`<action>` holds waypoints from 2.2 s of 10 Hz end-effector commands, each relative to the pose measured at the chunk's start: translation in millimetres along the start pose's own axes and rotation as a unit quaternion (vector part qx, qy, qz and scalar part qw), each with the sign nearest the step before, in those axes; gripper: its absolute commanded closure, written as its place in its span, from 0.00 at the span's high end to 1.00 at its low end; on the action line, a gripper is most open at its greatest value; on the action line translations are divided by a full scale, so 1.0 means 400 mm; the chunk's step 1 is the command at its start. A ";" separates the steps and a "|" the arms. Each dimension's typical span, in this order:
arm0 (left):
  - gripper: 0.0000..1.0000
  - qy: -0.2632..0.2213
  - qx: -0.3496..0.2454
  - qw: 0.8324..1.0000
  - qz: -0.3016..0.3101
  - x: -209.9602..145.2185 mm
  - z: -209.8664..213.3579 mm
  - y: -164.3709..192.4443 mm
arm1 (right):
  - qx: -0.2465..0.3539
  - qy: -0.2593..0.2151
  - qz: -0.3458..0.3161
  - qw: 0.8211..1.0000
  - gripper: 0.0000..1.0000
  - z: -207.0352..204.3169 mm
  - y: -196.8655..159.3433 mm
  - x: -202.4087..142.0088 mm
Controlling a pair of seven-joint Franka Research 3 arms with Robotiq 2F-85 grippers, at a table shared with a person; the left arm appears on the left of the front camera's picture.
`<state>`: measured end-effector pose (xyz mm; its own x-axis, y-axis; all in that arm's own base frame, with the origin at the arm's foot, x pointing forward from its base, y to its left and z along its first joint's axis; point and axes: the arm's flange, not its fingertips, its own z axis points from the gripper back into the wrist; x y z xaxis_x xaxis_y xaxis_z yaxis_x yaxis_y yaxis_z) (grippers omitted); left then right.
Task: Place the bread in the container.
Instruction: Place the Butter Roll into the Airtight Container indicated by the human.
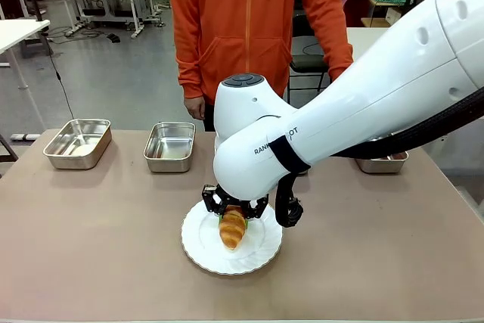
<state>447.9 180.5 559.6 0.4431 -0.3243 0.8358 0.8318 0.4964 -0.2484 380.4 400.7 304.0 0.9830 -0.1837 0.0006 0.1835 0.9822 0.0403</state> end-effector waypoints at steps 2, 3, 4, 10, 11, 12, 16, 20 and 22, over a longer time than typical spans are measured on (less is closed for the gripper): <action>1.00 -0.002 -0.003 1.000 -0.007 0.000 0.003 -0.004 | 0.014 -0.015 0.006 1.000 0.56 0.065 -0.021 0.011; 1.00 -0.002 -0.003 1.000 -0.007 0.000 0.003 -0.004 | 0.018 -0.028 0.010 0.999 0.56 0.146 -0.050 0.020; 1.00 -0.002 -0.003 1.000 -0.007 0.000 0.003 -0.004 | 0.025 -0.034 0.015 0.999 0.56 0.228 -0.081 0.032; 1.00 -0.002 -0.003 1.000 -0.007 0.000 0.003 -0.004 | -0.002 -0.065 0.148 0.987 0.56 0.522 -0.460 0.293; 1.00 -0.002 -0.003 1.000 -0.007 0.000 0.003 -0.004 | 0.000 -0.081 0.179 0.981 0.56 0.497 -0.543 0.358; 1.00 -0.002 -0.003 1.000 -0.007 0.000 0.003 -0.004 | 0.003 -0.086 0.211 0.974 0.56 0.464 -0.600 0.410; 1.00 -0.002 -0.003 1.000 -0.007 0.000 0.003 -0.004 | -0.010 -0.078 0.201 0.976 0.56 0.469 -0.655 0.432; 1.00 -0.002 -0.003 1.000 -0.007 0.000 0.003 -0.004 | 0.007 -0.081 0.187 0.979 0.56 0.466 -0.715 0.511; 1.00 -0.002 -0.003 1.000 -0.007 0.000 0.003 -0.004 | 0.023 -0.074 0.179 0.981 0.56 0.455 -0.768 0.585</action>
<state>447.5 181.3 559.7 0.4437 -0.3235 0.8358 0.8311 0.4975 -0.2486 533.1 57.7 473.1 0.9736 0.1613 0.1615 -0.1656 0.9861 0.0130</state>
